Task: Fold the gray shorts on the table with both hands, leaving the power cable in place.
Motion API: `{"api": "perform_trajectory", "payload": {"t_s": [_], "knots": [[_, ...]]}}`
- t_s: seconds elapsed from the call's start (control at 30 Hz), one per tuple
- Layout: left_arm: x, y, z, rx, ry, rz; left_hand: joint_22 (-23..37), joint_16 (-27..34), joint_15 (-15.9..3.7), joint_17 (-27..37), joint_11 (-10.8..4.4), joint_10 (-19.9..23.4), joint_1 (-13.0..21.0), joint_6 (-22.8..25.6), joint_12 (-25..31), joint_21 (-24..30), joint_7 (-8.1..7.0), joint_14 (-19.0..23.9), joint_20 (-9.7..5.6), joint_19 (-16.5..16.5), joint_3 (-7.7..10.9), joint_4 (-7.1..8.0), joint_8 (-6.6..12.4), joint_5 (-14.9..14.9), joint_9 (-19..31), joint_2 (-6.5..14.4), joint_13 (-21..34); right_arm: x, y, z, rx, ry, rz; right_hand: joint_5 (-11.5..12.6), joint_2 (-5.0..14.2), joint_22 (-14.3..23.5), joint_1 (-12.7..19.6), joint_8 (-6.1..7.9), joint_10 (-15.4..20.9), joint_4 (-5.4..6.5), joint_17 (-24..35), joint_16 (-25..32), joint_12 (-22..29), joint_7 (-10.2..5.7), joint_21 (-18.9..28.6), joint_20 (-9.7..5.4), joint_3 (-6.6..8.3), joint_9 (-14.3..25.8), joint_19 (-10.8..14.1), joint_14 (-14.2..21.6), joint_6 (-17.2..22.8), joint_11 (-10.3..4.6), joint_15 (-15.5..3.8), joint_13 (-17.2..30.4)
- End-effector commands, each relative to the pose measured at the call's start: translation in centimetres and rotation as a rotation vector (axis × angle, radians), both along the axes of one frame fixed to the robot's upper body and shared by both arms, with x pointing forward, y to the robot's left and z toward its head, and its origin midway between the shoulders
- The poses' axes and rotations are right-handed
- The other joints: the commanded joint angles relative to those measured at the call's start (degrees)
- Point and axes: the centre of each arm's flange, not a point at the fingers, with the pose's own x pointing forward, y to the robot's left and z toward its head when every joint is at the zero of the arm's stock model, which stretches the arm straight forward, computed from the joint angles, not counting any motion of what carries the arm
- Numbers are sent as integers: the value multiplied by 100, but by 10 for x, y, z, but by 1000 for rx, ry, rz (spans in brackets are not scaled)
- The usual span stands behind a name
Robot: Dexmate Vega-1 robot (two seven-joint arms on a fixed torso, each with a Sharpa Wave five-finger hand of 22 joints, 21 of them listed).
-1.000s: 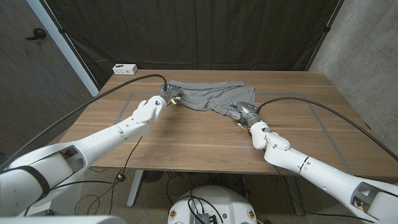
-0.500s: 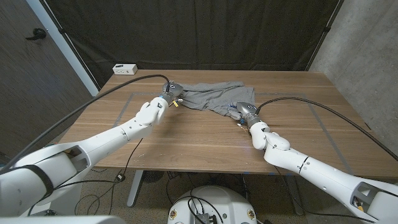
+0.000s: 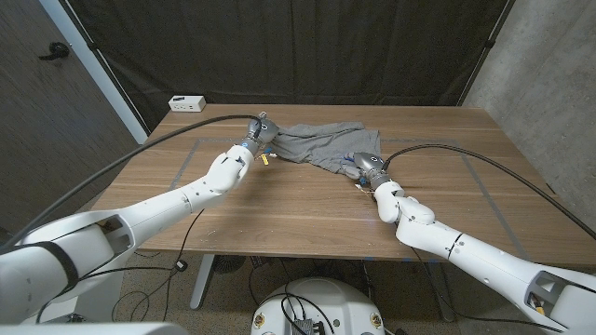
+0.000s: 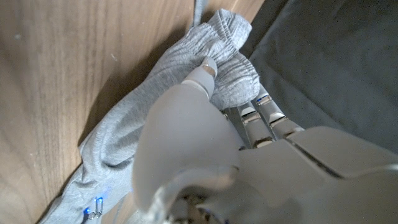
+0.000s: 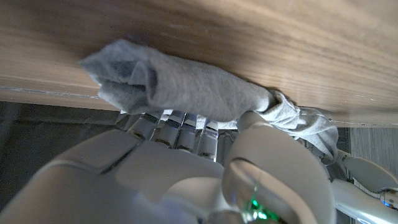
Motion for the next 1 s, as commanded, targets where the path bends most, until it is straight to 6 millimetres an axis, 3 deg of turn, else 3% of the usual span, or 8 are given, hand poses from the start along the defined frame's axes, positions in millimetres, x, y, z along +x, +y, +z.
{"api": "perform_trajectory", "payload": {"t_s": [0.03,0.5,1.0], "knots": [[-10,-12,11,259,-115,21,-4,7,-1053,27,-22,68,24,18,-25,32,-51,69,-45,43,52,-5,64,-46,32,-50,27,3,2,-2,-3,10,12,-22,29,19,-4,45,64,0,8,24,8,8,8,25,43,16,77,58,64,0,-156,-3],[-18,-22,30,519,-224,5,-14,2,-1075,60,-50,101,18,28,-72,57,-161,78,-133,28,15,8,117,-76,56,-54,23,6,4,-2,-16,13,33,-28,27,19,-24,19,67,-5,9,6,-18,6,-16,27,84,16,60,53,93,-8,-157,-3],[-26,-28,63,746,-342,-37,-25,-15,-1080,77,-70,40,28,25,-163,101,-172,77,-244,46,-13,14,144,-73,30,-54,3,12,7,-1,-29,19,48,-35,36,19,-32,-2,65,-18,21,0,-37,11,-35,25,106,17,41,33,117,-28,-164,-2]]}}
